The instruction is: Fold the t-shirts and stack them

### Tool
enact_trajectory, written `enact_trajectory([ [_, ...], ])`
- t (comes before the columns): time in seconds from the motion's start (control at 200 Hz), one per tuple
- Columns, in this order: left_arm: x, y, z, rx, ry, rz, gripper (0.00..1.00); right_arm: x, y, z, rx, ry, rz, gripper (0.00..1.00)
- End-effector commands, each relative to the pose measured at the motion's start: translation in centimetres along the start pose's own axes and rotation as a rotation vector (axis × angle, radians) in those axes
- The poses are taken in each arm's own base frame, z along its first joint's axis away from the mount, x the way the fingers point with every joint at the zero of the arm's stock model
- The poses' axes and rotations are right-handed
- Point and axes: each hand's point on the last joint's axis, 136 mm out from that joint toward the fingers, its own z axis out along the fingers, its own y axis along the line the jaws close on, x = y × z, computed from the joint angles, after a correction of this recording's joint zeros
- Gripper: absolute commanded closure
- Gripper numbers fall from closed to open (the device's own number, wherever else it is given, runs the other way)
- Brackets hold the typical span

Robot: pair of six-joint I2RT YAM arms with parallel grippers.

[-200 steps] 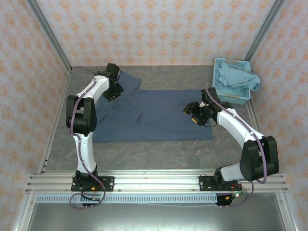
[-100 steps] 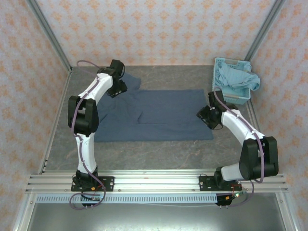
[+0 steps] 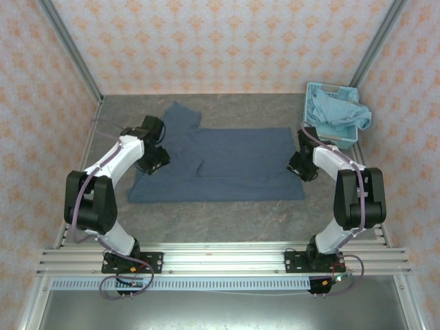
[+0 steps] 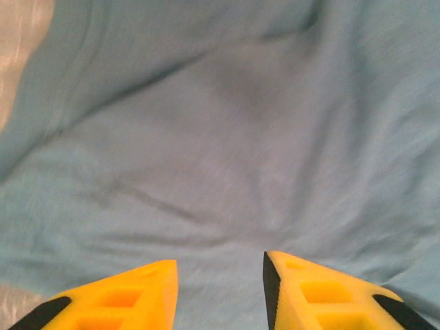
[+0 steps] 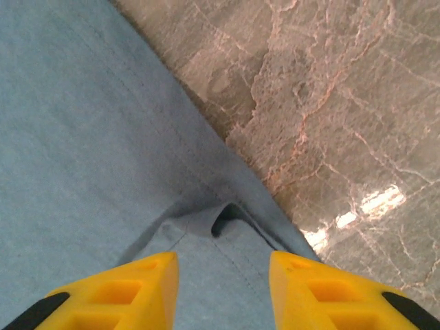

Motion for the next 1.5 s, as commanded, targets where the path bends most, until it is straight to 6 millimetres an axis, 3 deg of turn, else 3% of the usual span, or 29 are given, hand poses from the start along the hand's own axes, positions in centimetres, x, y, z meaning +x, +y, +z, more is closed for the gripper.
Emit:
enact_trajectory([
  [0.0,2.5,1.5,1.5,-0.016,0.054,-0.032,0.67,-1.3,-0.2,0.1,0.041,-0.020,-0.032,0.65],
  [0.13,3.7,2.9,2.5,-0.038,0.065,-0.055,0.70,-1.6,0.0,0.5,0.049,-0.013,-0.023,0.67],
  [0.36,3.7,3.0,3.0,-0.045,0.060,-0.067,0.72,-1.5,-0.5,1.2,0.082,0.002,-0.014,0.72],
  [0.756,3.8,4.6,3.8,-0.115,0.046,-0.064,0.74,-2.5,-1.1,0.8,0.132,-0.039,0.000,1.00],
  [1.126,3.5,6.5,6.2,-0.235,0.023,-0.086,0.77,-3.3,-2.2,-3.3,0.193,-0.104,0.017,1.00],
  [1.251,3.5,6.6,6.6,-0.243,0.024,-0.082,0.77,-3.4,-2.7,-3.2,0.230,-0.102,0.016,1.00],
  [1.491,3.2,6.4,6.5,-0.243,0.016,-0.077,0.77,-4.2,-2.6,-0.9,0.280,-0.075,0.013,1.00],
])
